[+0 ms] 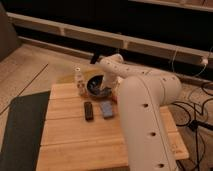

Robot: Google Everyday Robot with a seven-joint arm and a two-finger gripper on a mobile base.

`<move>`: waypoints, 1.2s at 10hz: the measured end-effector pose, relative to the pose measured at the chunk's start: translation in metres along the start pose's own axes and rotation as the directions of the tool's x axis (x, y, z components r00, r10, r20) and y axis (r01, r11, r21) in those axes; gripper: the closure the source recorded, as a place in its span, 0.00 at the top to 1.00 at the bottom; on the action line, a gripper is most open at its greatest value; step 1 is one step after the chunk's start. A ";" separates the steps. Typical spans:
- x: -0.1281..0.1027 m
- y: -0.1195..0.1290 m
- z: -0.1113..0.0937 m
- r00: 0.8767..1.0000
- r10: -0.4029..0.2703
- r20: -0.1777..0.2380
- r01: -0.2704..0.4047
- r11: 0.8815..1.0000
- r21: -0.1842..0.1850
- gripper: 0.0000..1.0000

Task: Drag the ceramic bowl in a circle

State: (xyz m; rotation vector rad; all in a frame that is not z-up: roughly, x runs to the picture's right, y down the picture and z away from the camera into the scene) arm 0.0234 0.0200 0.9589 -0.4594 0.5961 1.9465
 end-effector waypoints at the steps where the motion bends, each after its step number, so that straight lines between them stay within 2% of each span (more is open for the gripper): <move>1: 0.002 0.000 0.001 1.000 -0.010 0.002 0.010 1.000 0.005 0.65; 3: 0.006 -0.003 0.009 1.000 -0.017 -0.007 0.017 1.000 0.018 0.62; 4: 0.005 -0.005 0.015 1.000 -0.016 -0.009 0.017 1.000 0.017 0.48; 6: 0.000 -0.001 0.016 0.999 -0.032 0.008 0.031 0.999 0.005 0.30; 7: -0.002 0.001 0.014 0.999 -0.039 0.011 0.039 0.999 -0.012 0.16; 8: 0.000 0.004 0.013 0.999 -0.048 0.011 0.048 0.999 -0.020 0.06; 9: 0.002 0.006 0.011 0.998 -0.054 0.009 0.055 0.998 -0.022 0.01; 12: 0.009 0.004 0.002 0.997 -0.071 0.013 0.071 0.997 -0.029 0.00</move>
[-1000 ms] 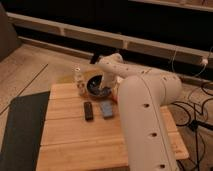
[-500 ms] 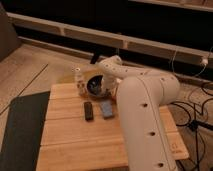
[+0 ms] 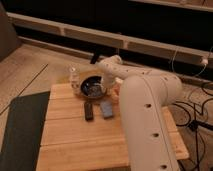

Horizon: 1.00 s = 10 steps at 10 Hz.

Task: Drag the ceramic bowl in a circle

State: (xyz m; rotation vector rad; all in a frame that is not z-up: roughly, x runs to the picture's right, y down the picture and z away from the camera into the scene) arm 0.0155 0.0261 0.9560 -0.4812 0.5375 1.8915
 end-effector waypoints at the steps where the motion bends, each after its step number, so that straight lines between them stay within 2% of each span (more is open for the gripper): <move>1: 0.001 -0.002 -0.005 1.000 0.000 0.009 0.000 1.000 -0.002 0.00; 3: 0.001 -0.011 -0.013 1.000 0.002 0.027 -0.003 1.000 0.016 0.00; 7: -0.009 -0.055 -0.012 0.998 0.037 0.050 -0.043 0.991 0.125 0.00; 10: -0.028 -0.044 -0.011 0.995 0.018 0.101 -0.035 0.985 0.169 0.00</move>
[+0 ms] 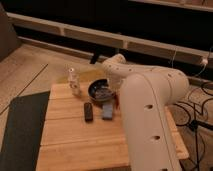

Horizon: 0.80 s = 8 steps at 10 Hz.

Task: Drag the ceramic bowl in a circle

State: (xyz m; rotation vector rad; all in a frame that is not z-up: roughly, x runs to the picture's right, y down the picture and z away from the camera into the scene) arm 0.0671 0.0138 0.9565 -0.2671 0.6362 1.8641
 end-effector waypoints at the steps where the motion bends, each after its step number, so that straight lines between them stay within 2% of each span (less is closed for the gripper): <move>1: -0.005 0.016 -0.003 1.000 -0.019 0.024 0.019 1.000 -0.001 0.00; 3: -0.003 0.044 -0.006 0.998 -0.054 0.039 0.055 0.998 -0.018 0.00; 4: 0.004 0.061 -0.007 0.996 -0.079 0.035 0.081 0.996 -0.037 0.00; 5: 0.012 0.066 -0.009 0.996 -0.091 0.024 0.092 0.995 -0.043 0.00; 7: 0.032 0.061 -0.015 0.996 -0.091 -0.012 0.090 0.995 -0.044 0.00; 8: 0.042 0.050 -0.016 0.996 -0.077 -0.040 0.076 0.997 -0.028 0.00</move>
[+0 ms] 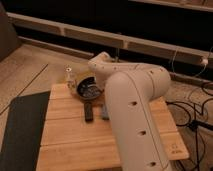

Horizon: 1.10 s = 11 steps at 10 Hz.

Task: Drag the ceramic bowl in a circle

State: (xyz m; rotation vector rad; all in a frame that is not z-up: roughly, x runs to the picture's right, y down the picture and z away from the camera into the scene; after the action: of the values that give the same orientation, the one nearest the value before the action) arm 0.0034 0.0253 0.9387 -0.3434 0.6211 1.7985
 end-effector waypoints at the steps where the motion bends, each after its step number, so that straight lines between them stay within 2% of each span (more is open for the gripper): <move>1: 0.008 -0.012 0.001 1.000 0.016 -0.022 -0.015 1.000 0.022 0.00; 3: 0.016 -0.044 0.008 0.998 0.049 -0.048 -0.044 0.993 0.106 0.00; 4: 0.013 -0.054 0.011 0.997 0.061 -0.047 -0.054 0.990 0.133 0.00; 5: -0.002 -0.059 0.010 0.997 0.074 -0.022 -0.070 0.986 0.149 0.00; 8: -0.037 -0.044 0.001 0.997 0.048 0.053 -0.056 0.987 0.148 0.00; 9: -0.043 -0.038 0.001 0.997 0.038 0.065 -0.047 0.988 0.145 0.00; 11: -0.046 -0.020 0.004 0.998 0.017 0.062 -0.024 0.993 0.116 0.00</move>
State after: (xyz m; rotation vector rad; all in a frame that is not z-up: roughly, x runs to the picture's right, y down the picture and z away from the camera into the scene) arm 0.0368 -0.0043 0.9612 -0.2034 0.6854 1.7766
